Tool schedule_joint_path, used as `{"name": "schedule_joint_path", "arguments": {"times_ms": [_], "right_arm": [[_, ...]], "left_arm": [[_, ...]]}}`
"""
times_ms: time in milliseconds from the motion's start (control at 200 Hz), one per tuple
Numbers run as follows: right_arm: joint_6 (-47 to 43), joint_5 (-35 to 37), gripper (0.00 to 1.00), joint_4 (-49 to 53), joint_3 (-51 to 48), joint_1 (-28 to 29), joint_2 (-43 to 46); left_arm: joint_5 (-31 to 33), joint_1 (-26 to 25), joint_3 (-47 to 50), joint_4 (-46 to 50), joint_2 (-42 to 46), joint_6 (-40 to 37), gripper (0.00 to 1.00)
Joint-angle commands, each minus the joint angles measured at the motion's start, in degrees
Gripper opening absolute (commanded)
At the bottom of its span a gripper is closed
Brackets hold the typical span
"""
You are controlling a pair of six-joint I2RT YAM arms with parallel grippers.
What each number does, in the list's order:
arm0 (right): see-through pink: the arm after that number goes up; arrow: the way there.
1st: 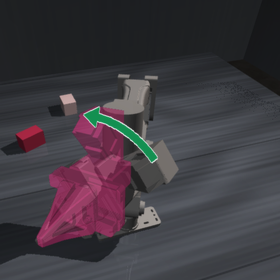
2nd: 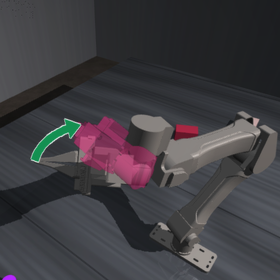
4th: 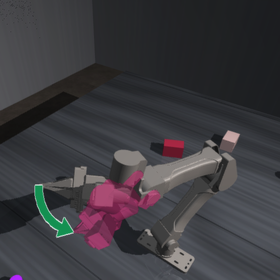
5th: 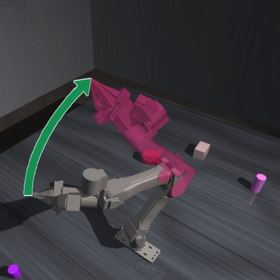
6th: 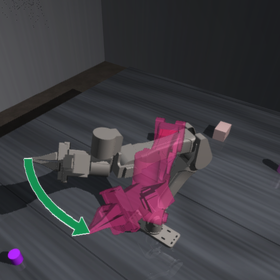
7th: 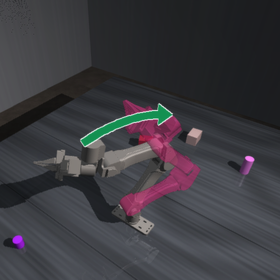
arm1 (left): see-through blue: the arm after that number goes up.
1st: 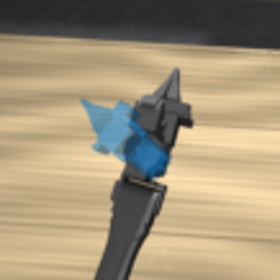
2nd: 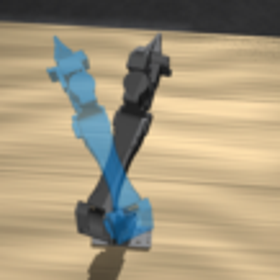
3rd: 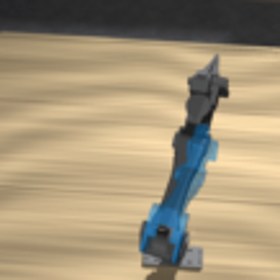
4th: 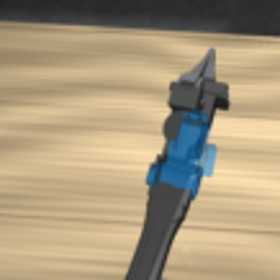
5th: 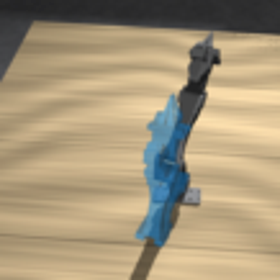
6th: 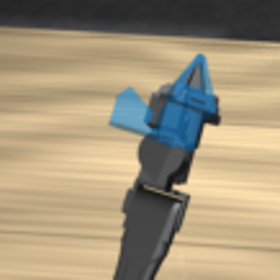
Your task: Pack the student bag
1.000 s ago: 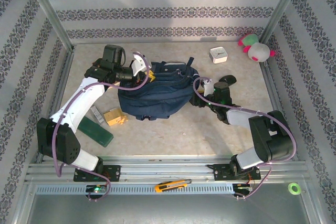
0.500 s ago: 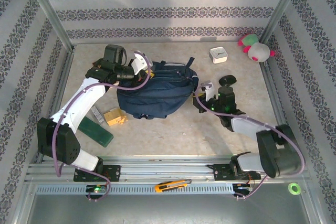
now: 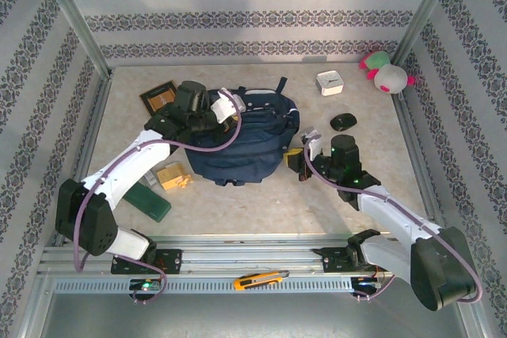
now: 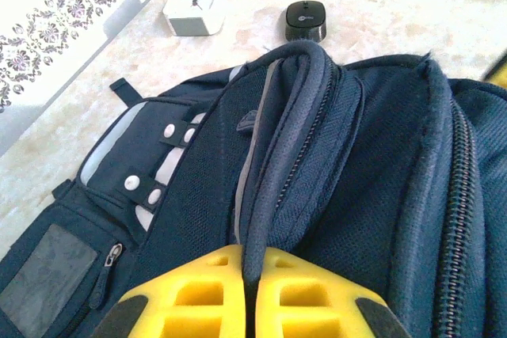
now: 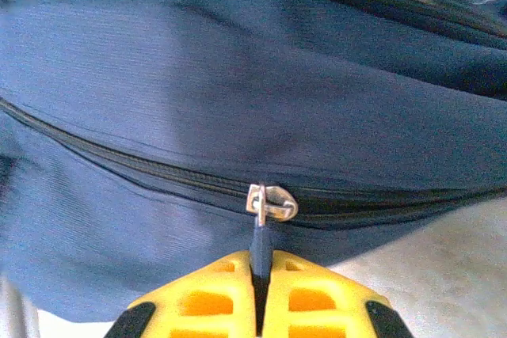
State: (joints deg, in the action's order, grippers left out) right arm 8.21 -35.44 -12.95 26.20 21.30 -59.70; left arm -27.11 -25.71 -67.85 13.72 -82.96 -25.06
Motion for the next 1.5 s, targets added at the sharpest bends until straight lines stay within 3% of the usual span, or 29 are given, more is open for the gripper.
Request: {"name": "schedule_joint_path", "arguments": {"times_ms": [0,405,560,744,814,919,1049,1359,1499], "right_arm": [[2.11,-1.93,0.0,3.28,3.33,3.91,1.74],[21.07,2.59,0.0,11.22,6.9,9.52,0.69],[21.09,4.05,0.0,18.57,6.27,8.32,5.35],[18.92,3.23,0.0,30.54,7.26,3.21,13.78],[18.68,1.52,0.0,32.19,7.95,1.71,15.03],[20.55,-1.17,0.0,29.14,8.76,2.34,13.46],[20.86,0.33,0.0,26.56,11.12,6.48,9.21],[25.38,4.71,0.0,18.84,14.78,17.26,0.23],[26.95,5.82,0.0,17.97,14.76,19.23,-2.91]], "left_arm": [[7.3,-3.2,1.51,-10.27,1.57,7.21,0.0],[22.47,-15.85,6.72,-26.75,-4.28,27.82,0.0],[30.53,-16.48,6.68,-25.2,-5.08,26.97,0.0],[38.35,-16.38,7.82,-21.69,-4.07,18.07,0.0],[38.47,-16.38,7.89,-20.77,-4.04,16.98,0.0],[33.51,-16.47,8.39,-22.3,-4.02,18.81,0.0],[29.29,-16.86,7.66,-24.26,-5.3,22.35,0.0],[28.03,-19.1,5.29,-27.14,-8.44,28.23,0.0],[28.2,-19.04,5.94,-29.44,-8.12,28.19,0.0]]}}
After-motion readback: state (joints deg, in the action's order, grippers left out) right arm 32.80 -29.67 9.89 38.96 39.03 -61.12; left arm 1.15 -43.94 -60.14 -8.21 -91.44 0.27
